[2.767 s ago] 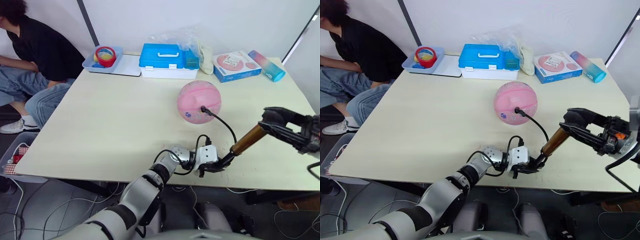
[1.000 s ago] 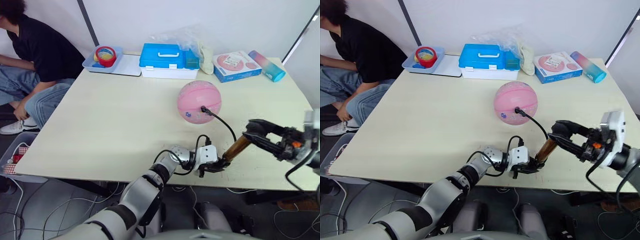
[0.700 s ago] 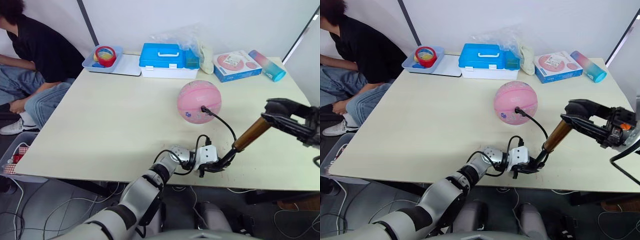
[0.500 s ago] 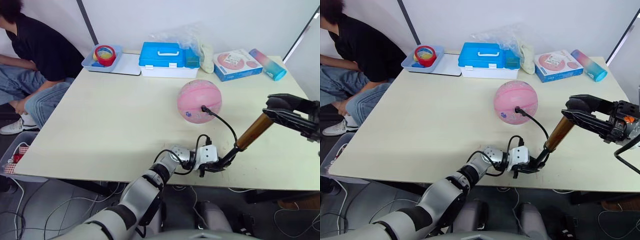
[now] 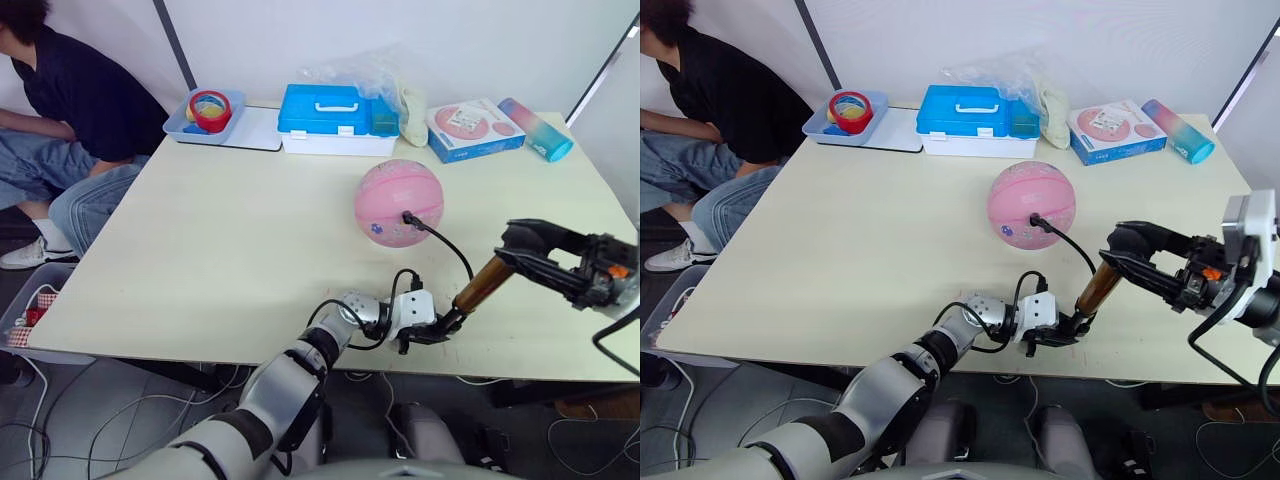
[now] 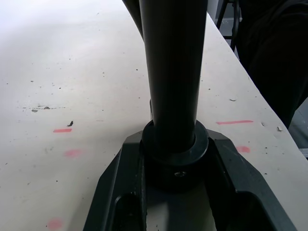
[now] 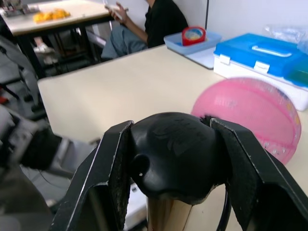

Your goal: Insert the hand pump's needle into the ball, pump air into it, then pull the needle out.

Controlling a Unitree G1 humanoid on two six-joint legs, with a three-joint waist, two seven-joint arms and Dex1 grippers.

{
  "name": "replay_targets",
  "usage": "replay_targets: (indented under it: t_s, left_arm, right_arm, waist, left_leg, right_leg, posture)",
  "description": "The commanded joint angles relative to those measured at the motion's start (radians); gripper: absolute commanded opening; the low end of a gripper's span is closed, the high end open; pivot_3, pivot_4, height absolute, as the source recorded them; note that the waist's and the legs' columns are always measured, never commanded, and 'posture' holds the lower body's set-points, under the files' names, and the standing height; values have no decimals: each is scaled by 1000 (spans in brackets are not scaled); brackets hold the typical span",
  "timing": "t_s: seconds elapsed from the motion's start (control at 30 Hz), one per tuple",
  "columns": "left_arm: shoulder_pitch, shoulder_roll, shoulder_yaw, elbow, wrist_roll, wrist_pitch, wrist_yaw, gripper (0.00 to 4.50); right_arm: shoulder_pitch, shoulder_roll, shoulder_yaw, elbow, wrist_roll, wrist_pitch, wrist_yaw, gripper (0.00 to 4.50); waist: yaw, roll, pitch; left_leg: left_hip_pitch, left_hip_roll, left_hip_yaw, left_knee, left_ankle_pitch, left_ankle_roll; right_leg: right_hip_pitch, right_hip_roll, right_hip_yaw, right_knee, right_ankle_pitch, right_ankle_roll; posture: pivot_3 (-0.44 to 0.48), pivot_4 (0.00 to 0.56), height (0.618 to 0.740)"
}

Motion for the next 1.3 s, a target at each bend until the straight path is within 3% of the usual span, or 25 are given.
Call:
replay_targets:
  t_s: [0.03, 0.2, 0.37, 0.53, 0.83, 1.1, 1.3]
  left_arm:
    - [37, -48, -36, 32, 41, 14, -16, 1081]
    - [37, -45, -35, 32, 41, 13, -13, 1081]
    - [33, -46, -34, 32, 40, 14, -14, 1081]
    - [31, -47, -35, 33, 40, 16, -15, 1081]
    - [29, -42, -39, 35, 44, 16, -19, 1081]
    - [27, -40, -39, 36, 45, 13, -26, 1081]
    - [25, -38, -39, 36, 46, 12, -27, 1081]
  right_arm:
    - [41, 45, 92, 53, -129, -74, 23, 2046]
    - [37, 150, 223, 144, -279, -201, 13, 2046]
    - [50, 193, 262, 189, -328, -254, 25, 2046]
    - [39, 155, 188, 129, -251, -218, 33, 2046]
    - [3, -12, -50, -8, -5, -53, 24, 2046]
    - [-58, -161, -274, 19, 229, 94, 3, 2046]
    - [-119, -242, -345, 69, 321, 170, -9, 2046]
  waist:
    - [0, 0, 0]
    - [-1, -2, -2]
    - [-1, -2, -3]
    - [-2, -2, -2]
    - [0, -1, 0]
    - [0, 1, 1]
    - [0, 1, 1]
  left_leg:
    - [0, 0, 0, 0, 0, 0]
    - [2, 0, 0, 0, 0, 0]
    - [4, 0, 0, 0, 0, 0]
    - [10, 1, 0, 0, 0, 0]
    - [7, 0, 0, -2, 0, 0]
    - [6, 0, 0, -2, 0, 0]
    - [4, 0, 0, -2, 0, 0]
  right_leg:
    - [0, 0, 0, 0, 0, 0]
    - [1, 0, 0, 0, 0, 0]
    - [2, 0, 0, 0, 0, 0]
    - [7, 0, 0, 0, 0, 0]
    - [6, -1, -1, -1, 0, 0]
    - [6, -2, -1, -1, 0, 0]
    - [4, -2, -1, -1, 0, 0]
  posture:
    - [0, 150, 740]
    - [0, 150, 740]
    - [0, 150, 740]
    - [0, 150, 740]
    - [0, 150, 740]
    - [0, 150, 740]
    - [0, 150, 740]
